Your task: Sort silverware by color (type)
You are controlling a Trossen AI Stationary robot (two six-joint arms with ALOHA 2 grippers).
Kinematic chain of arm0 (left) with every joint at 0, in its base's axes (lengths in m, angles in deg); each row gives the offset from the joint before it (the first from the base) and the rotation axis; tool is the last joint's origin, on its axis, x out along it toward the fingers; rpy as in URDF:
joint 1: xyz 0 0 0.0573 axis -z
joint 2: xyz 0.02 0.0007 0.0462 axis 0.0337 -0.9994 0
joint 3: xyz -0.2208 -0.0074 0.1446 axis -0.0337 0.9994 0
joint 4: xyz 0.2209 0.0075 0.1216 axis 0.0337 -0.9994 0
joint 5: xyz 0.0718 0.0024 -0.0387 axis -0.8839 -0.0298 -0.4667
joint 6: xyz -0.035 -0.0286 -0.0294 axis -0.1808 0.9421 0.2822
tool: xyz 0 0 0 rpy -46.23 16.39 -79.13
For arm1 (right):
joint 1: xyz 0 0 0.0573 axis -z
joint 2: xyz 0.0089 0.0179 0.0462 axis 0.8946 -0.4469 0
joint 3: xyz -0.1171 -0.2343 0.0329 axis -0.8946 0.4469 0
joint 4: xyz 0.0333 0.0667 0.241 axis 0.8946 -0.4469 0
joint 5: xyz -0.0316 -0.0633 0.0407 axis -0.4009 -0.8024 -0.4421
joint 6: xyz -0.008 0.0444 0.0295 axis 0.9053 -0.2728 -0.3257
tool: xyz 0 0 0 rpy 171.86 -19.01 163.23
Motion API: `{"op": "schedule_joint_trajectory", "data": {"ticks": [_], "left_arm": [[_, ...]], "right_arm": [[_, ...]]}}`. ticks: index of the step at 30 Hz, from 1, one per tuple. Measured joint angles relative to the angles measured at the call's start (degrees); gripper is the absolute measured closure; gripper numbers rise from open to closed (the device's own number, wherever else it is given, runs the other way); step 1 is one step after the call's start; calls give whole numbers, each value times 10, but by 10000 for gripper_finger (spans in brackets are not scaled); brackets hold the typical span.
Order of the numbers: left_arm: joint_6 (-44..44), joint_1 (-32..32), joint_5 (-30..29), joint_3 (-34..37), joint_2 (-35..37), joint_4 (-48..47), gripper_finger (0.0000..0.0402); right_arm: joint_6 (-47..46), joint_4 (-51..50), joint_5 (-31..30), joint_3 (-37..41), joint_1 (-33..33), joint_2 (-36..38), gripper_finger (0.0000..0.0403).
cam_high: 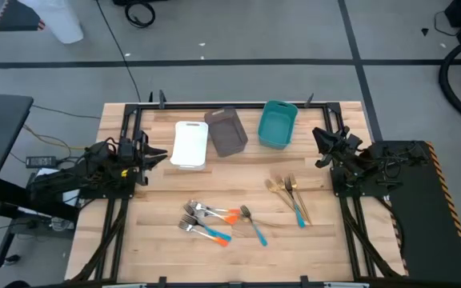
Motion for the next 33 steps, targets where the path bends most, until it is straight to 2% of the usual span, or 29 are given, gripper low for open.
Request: {"op": "schedule_joint_trajectory", "data": {"ticks": [33], "left_arm": [[0,0,0,0,0,0,331]], "right_arm": [[0,0,0,0,0,0,332]]}}
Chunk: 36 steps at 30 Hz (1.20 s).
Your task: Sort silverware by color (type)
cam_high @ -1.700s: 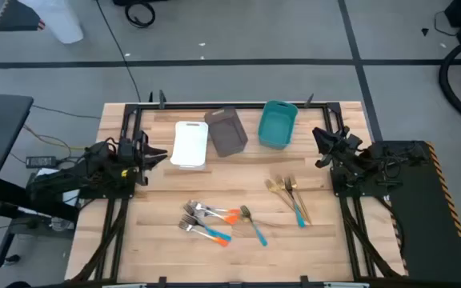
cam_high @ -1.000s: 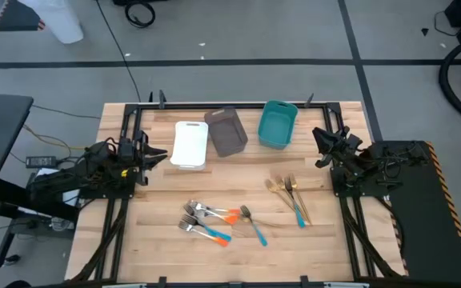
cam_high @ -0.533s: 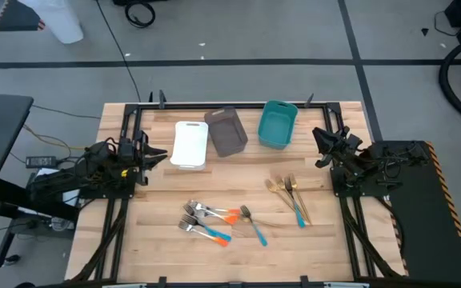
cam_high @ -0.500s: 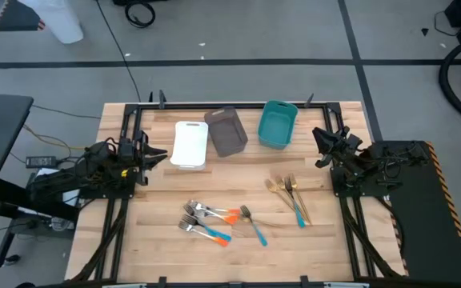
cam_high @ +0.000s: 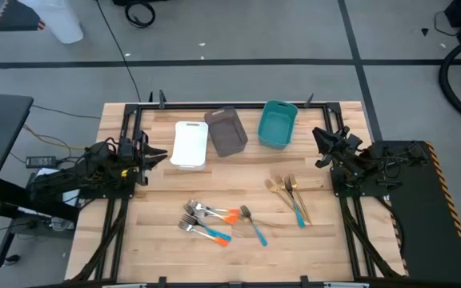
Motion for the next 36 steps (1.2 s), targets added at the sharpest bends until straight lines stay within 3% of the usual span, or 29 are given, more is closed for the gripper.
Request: {"op": "schedule_joint_trajectory", "data": {"ticks": [36], "left_arm": [[7,0,0,0,0,1,331]], "right_arm": [[0,0,0,0,0,0,332]]}}
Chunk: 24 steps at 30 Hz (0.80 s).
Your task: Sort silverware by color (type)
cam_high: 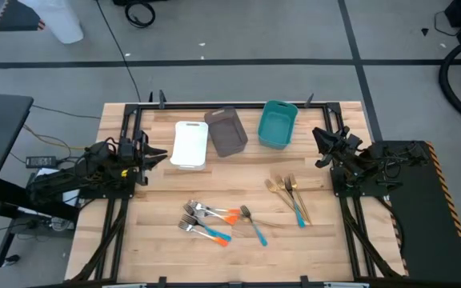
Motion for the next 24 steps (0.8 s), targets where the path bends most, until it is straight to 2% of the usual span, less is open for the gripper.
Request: {"op": "schedule_joint_trajectory", "data": {"ticks": [6,15,19,24], "left_arm": [[85,0,0,0,0,20,331],[13,0,-10,0,0,127,331],[7,0,-10,0,0,175,331],[7,0,-11,0,0,188,331]], "right_arm": [[0,0,0,0,0,0,332],[0,1,3,0,0,0,332],[0,14,3,0,0,0,332],[0,38,4,0,0,0,332]]}}
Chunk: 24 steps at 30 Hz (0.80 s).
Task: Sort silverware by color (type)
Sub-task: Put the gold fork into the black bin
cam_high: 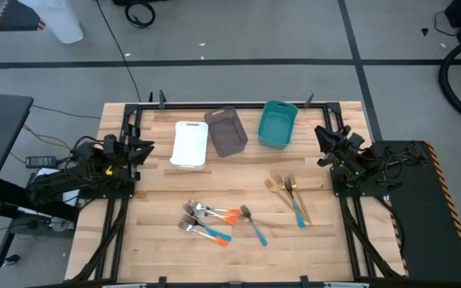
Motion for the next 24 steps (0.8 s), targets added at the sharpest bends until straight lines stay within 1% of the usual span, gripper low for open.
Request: {"op": "schedule_joint_trajectory", "data": {"ticks": [2,4,6,9,11,14,17,21,24], "left_arm": [[0,0,0,0,0,0,331],[3,0,0,0,0,8,331],[23,0,-4,0,0,19,331],[67,0,-47,-2,-1,23,331],[75,0,-63,-6,-13,18,331],[65,0,-62,-22,-52,2,331],[61,0,-56,-45,-105,-6,331],[47,2,-41,-76,-178,-7,331],[41,6,-42,-95,-225,-7,331]], "right_arm": [[-6,1,0,0,0,0,332],[-37,-3,0,0,0,0,332],[-50,-4,0,-1,0,0,332],[-49,-20,1,-15,0,-7,335],[-44,-38,0,-31,0,-22,340],[-37,-75,-6,-68,0,-49,349],[-52,-132,-16,-106,0,-82,355],[-114,-224,-17,-167,0,-136,361],[-170,-287,0,-222,0,-194,364]]}}
